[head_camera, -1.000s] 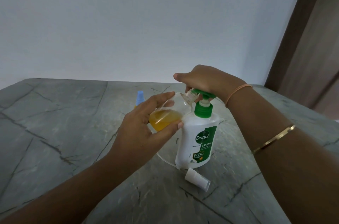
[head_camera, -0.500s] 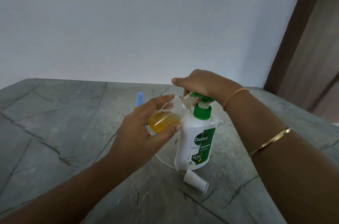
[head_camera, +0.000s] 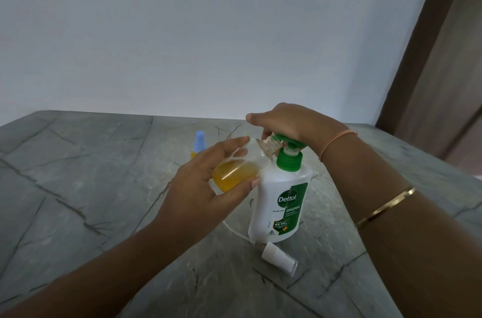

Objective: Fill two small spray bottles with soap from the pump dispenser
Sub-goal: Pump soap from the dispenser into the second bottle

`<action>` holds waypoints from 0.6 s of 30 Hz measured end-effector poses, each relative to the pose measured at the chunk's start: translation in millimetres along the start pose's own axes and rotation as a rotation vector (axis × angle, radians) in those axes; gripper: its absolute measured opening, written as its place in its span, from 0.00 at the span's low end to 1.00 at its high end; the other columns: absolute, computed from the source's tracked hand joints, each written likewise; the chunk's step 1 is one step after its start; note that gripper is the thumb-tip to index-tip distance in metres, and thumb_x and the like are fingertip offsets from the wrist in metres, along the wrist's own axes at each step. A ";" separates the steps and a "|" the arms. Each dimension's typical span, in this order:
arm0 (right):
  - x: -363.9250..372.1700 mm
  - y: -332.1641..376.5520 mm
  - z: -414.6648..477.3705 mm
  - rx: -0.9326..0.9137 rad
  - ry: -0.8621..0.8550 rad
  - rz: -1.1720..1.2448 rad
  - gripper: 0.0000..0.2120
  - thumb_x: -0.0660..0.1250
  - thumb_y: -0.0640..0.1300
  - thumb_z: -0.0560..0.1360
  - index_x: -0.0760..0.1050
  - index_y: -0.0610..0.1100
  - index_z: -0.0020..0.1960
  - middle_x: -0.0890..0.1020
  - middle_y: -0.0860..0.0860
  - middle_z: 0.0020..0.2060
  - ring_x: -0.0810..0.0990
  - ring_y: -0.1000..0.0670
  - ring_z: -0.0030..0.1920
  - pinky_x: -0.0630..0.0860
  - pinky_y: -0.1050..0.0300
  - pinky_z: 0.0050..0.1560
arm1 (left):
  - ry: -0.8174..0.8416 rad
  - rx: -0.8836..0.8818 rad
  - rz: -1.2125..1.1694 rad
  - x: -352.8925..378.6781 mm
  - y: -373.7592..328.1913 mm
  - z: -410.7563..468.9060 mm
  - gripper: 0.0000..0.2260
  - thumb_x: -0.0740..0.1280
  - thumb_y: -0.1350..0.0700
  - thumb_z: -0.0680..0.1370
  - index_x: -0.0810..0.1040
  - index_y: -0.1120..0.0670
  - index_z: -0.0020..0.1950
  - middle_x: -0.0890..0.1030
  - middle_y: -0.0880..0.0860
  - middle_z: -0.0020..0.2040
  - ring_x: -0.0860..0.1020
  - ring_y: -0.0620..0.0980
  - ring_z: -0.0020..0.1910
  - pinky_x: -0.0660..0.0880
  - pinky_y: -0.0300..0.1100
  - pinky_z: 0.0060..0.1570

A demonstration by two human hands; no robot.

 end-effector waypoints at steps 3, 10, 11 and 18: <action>-0.2 0.6 -0.8 -0.014 -0.008 -0.012 0.23 0.56 0.59 0.78 0.74 0.40 0.58 0.73 0.50 0.36 0.72 0.53 0.32 0.65 0.61 0.28 | 0.002 0.005 -0.006 0.1 -1.3 0.6 0.23 0.64 0.36 0.66 0.66 0.33 0.60 0.73 0.26 0.51 0.73 0.32 0.55 0.77 0.35 0.49; -10.8 5.9 3.4 -0.068 -0.078 -0.092 0.22 0.56 0.59 0.78 0.75 0.40 0.49 0.77 0.48 0.30 0.75 0.52 0.26 0.67 0.62 0.28 | -0.021 -0.021 -0.048 -1.4 -5.1 2.2 0.23 0.70 0.42 0.67 0.68 0.36 0.60 0.74 0.31 0.53 0.74 0.33 0.55 0.76 0.36 0.49; -10.4 5.9 4.3 -0.065 -0.071 -0.093 0.22 0.56 0.59 0.78 0.75 0.40 0.49 0.77 0.48 0.30 0.75 0.52 0.26 0.68 0.62 0.29 | -0.018 -0.023 -0.049 -1.3 -5.5 2.1 0.23 0.70 0.42 0.67 0.68 0.35 0.60 0.74 0.30 0.52 0.73 0.33 0.55 0.76 0.36 0.50; -5.3 2.8 5.0 -0.013 -0.010 -0.048 0.20 0.56 0.60 0.78 0.72 0.42 0.50 0.77 0.47 0.32 0.74 0.51 0.28 0.68 0.61 0.30 | -0.002 -0.032 -0.047 0.1 -4.3 1.6 0.22 0.68 0.42 0.66 0.66 0.33 0.58 0.73 0.29 0.52 0.73 0.32 0.55 0.76 0.33 0.48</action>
Point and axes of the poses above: each hand's wrist, its own z-axis towards the middle knuckle, its own x-axis out of the palm, y = z × x, the point moved 5 cm from there along z, towards the middle knuckle
